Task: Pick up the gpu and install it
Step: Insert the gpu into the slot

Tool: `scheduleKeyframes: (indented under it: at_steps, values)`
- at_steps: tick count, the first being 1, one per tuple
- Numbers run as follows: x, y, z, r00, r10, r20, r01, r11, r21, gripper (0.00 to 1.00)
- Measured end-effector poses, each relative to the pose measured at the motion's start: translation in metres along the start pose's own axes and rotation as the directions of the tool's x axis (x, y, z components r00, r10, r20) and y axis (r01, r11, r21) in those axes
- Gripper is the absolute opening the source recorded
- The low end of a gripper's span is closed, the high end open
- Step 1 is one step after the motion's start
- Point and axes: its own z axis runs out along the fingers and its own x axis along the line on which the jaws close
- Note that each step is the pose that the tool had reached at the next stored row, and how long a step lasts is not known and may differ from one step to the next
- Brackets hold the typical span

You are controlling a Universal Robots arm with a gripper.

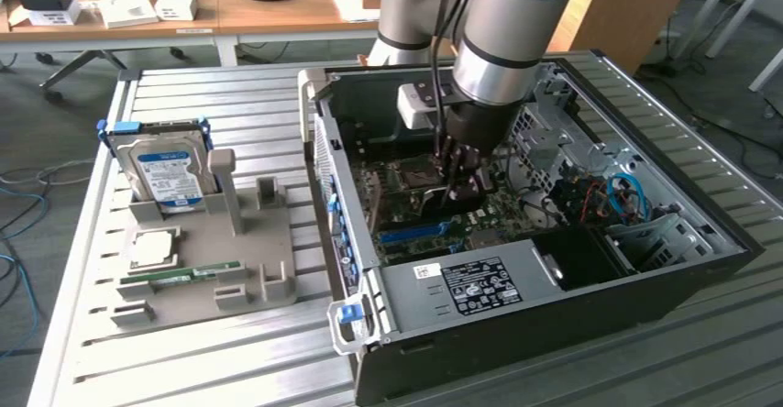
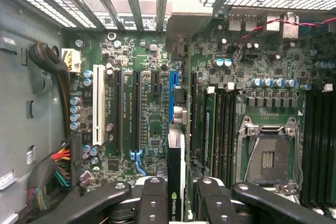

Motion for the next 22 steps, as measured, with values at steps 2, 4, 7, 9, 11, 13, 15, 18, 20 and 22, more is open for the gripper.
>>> scheduleKeyframes:
  at_steps: [2, 4, 7, 9, 11, 13, 15, 18, 20, 22]
  values:
    - [-0.0001, 0.0008, 0.0001, 1.0, 0.0, 0.0001, 0.0, 1.0, 0.0014, 0.26]
    - [0.0, 0.0013, 0.0001, 1.0, 0.0, 0.0001, 0.0, 1.0, 0.0028, 0.26]
    - [0.0, 0.004, 0.0003, 1.0, -0.001, 0.0001, 0.001, 0.9999, 0.0103, 0.26]
    - [-0.0001, 0.0047, 0.0003, 1.0, -0.001, 0.0002, 0.001, 0.9999, 0.0111, 0.26]
    - [0.0, 0.0052, 0.0003, 1.0, -0.001, 0.0, 0.001, 0.9999, 0.0113, 0.26]
    - [0.0, 0.0053, 0.0003, 1.0, -0.001, 0.0001, 0.001, 0.9999, 0.0114, 0.26]
    - [0.0, 0.0052, 0.0003, 1.0, -0.001, 0.0001, 0.001, 0.9999, 0.0114, 0.26]
    - [0.0, 0.0053, 0.0003, 1.0, -0.001, 0.0001, 0.001, 0.9999, 0.0113, 0.26]
    - [0.0, 0.0053, 0.0003, 1.0, -0.001, 0.0, 0.001, 0.9999, 0.0113, 0.26]
    - [0.0, 0.0053, 0.0003, 1.0, -0.001, 0.0001, 0.001, 0.9999, 0.0114, 0.26]
